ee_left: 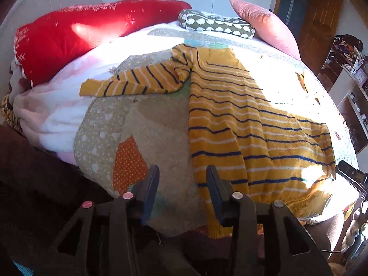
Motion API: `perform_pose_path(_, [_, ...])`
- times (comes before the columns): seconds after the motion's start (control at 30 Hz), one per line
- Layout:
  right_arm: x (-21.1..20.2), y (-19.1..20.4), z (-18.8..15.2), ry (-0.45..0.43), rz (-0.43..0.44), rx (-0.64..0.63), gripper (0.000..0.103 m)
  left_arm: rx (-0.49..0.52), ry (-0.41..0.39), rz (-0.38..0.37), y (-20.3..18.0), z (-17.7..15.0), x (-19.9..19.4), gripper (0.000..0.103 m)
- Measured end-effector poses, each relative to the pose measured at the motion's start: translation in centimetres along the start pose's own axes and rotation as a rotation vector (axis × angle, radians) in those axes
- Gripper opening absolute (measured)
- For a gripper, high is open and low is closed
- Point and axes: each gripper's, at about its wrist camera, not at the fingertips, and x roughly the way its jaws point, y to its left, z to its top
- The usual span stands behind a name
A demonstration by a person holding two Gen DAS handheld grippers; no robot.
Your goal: Fold small clothes
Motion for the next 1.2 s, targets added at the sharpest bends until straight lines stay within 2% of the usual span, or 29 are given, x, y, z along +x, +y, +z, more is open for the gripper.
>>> perform_pose_path(0.13, [3.3,0.1,-0.8,0.059,-0.049,-0.023,0.052,0.142,-0.105,0.069,-3.8,2.0,-0.6,0.055])
perform_pose_path(0.2, [2.8,-1.2,-1.3,0.056,-0.069,-0.003,0.051,0.204,-0.142,0.086,-5.4,2.5,-0.5,0.056])
perform_pose_path(0.3, [0.4,-4.8,-1.5,0.027,-0.033,0.105,0.045,0.27,-0.163,0.088,-7.6,3.0,0.2,0.056])
perform_pose_path(0.33, [-0.7,-5.9,-1.5,0.013,0.001,0.147,0.045,0.281,-0.16,0.079,-8.1,3.2,0.5,0.056])
perform_pose_path(0.37, [-1.9,-6.7,-1.6,-0.005,0.0,0.176,0.049,0.289,-0.153,0.071,-8.6,3.5,0.9,0.056])
perform_pose_path(0.43, [-4.5,-7.9,-1.4,-0.052,-0.049,0.195,0.05,0.297,-0.134,0.055,-9.6,3.9,1.8,0.056])
perform_pose_path(0.53, [-7.5,-9.6,-0.7,-0.123,-0.021,0.252,0.05,0.314,-0.107,0.034,-11.1,4.4,2.9,0.056])
perform_pose_path(0.63, [-9.0,-10.3,0.6,-0.177,-0.065,0.254,0.051,0.33,-0.099,0.03,-12.5,4.8,3.6,0.056])
perform_pose_path(0.73, [-9.2,-11.1,2.0,-0.214,-0.112,0.255,0.053,0.342,-0.088,0.019,-13.6,5.2,4.0,0.056])
perform_pose_path(0.83, [-9.1,-13.0,3.4,-0.272,-0.092,0.299,0.053,0.35,-0.067,-0.009,-14.7,5.8,4.4,0.056])
perform_pose_path(0.97, [-8.0,-17.7,6.9,-0.281,-0.03,0.44,0.054,0.342,-0.028,-0.077,-16.3,7.0,5.0,0.056])
perform_pose_path(1.1, [-6.1,-22.2,10.5,-0.275,-0.027,0.573,0.054,0.337,0.012,-0.142,-18.3,7.9,5.8,0.056])
perform_pose_path(1.2, [-5.0,-24.9,12.8,-0.307,-0.041,0.636,0.054,0.334,0.04,-0.167,-19.7,8.1,6.7,0.056])
